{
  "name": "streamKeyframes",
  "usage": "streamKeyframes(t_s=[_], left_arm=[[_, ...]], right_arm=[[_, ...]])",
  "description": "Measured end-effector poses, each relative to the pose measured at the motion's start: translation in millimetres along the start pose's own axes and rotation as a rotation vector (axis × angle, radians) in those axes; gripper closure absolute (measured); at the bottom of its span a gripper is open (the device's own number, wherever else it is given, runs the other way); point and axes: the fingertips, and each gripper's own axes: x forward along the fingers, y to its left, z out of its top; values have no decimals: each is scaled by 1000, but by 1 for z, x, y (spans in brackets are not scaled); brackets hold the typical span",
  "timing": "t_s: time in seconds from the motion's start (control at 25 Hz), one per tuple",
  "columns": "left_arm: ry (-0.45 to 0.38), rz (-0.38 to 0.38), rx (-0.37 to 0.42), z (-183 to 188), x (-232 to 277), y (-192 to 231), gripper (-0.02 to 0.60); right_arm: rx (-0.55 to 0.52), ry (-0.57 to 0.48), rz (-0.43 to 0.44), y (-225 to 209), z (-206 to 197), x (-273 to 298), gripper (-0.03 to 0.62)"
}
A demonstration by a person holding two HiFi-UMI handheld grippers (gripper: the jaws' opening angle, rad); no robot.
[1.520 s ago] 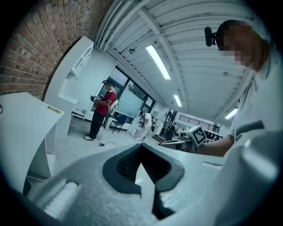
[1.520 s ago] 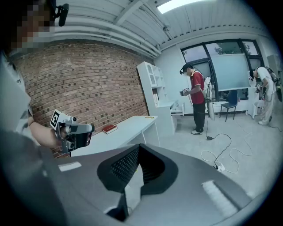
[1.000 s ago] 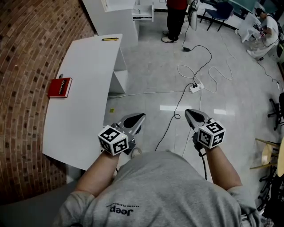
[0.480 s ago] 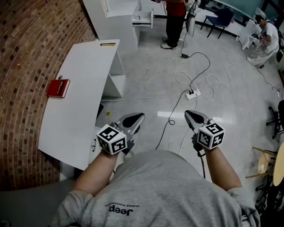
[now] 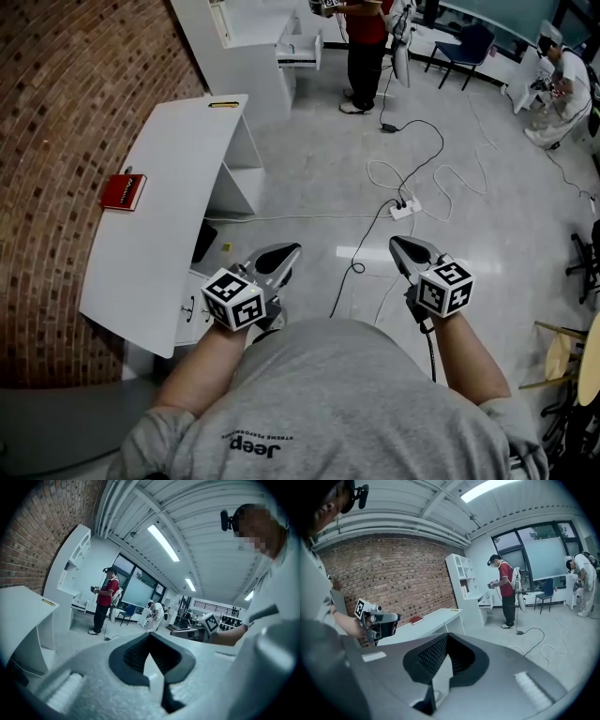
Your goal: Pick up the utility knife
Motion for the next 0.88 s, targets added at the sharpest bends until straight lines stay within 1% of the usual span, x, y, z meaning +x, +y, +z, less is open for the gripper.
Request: streamKeyframes(t_s=[0.24, 0.4, 0.52, 0.64, 0.88], left_arm=[[0, -11, -7, 9, 11, 22, 581], [6, -45, -22, 15, 25, 54, 581], [13, -80, -27, 23, 35, 93, 581], [29, -119, -18, 39, 45, 137, 581], [56, -184, 13, 93, 54, 231, 581]], right_arm=[[14, -1, -13, -10, 6, 14, 585], [20, 12, -36, -18, 11, 39, 585], [27, 4, -66, -26, 23, 72, 585], [39, -14, -96, -32, 43, 113, 585], [37, -37, -116, -23, 101, 209, 585]])
